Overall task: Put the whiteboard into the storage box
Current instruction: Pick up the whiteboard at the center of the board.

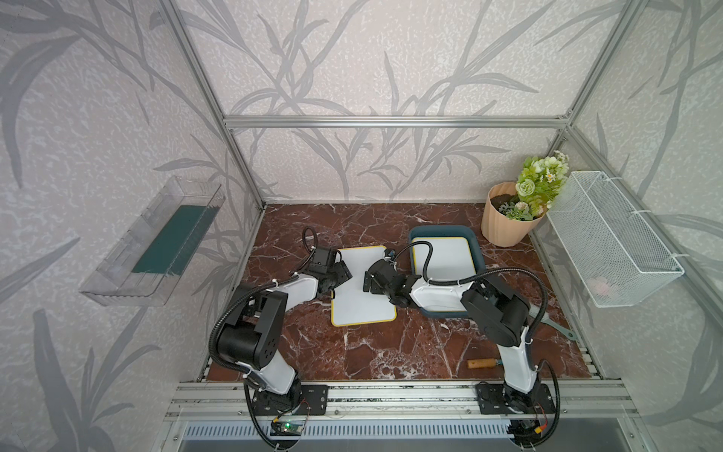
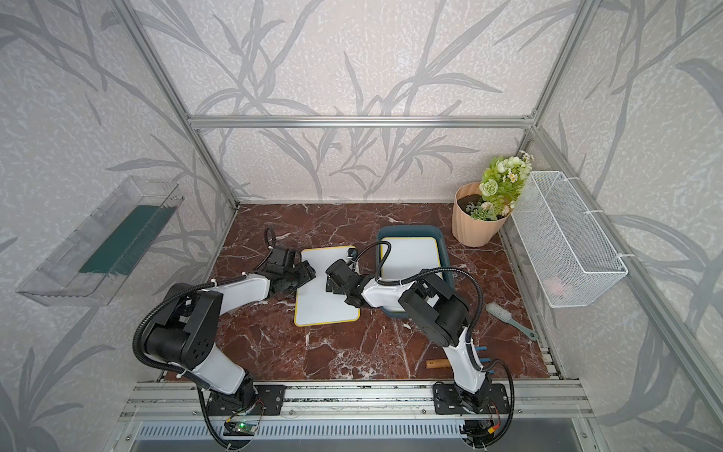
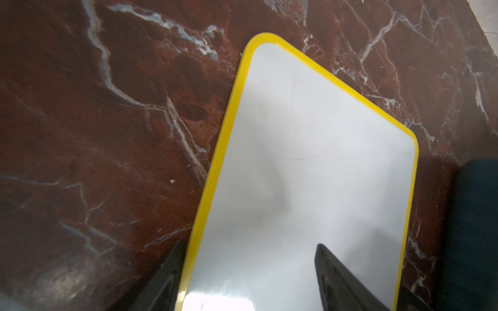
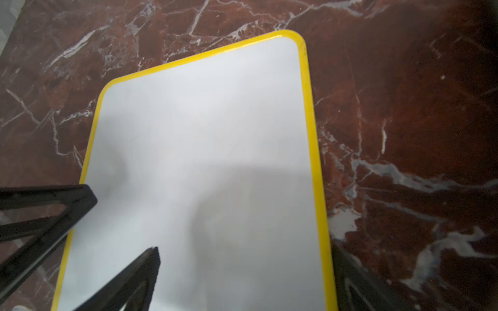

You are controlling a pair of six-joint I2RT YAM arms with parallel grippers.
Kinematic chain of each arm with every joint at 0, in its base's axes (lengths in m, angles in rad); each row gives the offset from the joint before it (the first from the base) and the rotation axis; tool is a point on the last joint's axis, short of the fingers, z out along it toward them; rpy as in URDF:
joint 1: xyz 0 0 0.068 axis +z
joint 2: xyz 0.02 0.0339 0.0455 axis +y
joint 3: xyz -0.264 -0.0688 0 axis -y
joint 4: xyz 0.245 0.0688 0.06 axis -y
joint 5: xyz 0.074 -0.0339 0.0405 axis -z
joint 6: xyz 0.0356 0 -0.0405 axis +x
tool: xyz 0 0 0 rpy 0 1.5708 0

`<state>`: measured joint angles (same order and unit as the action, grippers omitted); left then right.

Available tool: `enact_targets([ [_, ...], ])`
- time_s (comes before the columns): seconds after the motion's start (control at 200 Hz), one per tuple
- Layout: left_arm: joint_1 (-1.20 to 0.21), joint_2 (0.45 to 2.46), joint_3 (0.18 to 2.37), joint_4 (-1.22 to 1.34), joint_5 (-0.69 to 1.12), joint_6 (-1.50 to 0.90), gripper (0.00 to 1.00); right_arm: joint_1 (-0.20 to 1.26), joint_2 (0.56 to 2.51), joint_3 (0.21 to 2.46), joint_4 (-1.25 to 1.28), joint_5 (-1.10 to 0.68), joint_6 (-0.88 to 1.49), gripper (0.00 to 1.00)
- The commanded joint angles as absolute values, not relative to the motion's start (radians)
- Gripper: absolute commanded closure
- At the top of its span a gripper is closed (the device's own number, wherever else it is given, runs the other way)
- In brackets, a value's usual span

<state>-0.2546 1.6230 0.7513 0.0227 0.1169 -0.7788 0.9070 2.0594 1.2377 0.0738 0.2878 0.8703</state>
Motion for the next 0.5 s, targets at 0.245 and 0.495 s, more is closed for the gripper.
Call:
enact_targets([
  [0.245, -0.242, 1.612, 0.58, 0.144, 0.62, -0.896, 0.26, 0.91, 2.117, 1.129, 0.142, -0.117, 1.104, 0.01],
  [0.495, -0.221, 1.61, 0.531, 0.248, 0.688, -0.945, 0.29, 0.902, 2.109, 1.116, 0.129, -0.105, 1.121, 0.01],
])
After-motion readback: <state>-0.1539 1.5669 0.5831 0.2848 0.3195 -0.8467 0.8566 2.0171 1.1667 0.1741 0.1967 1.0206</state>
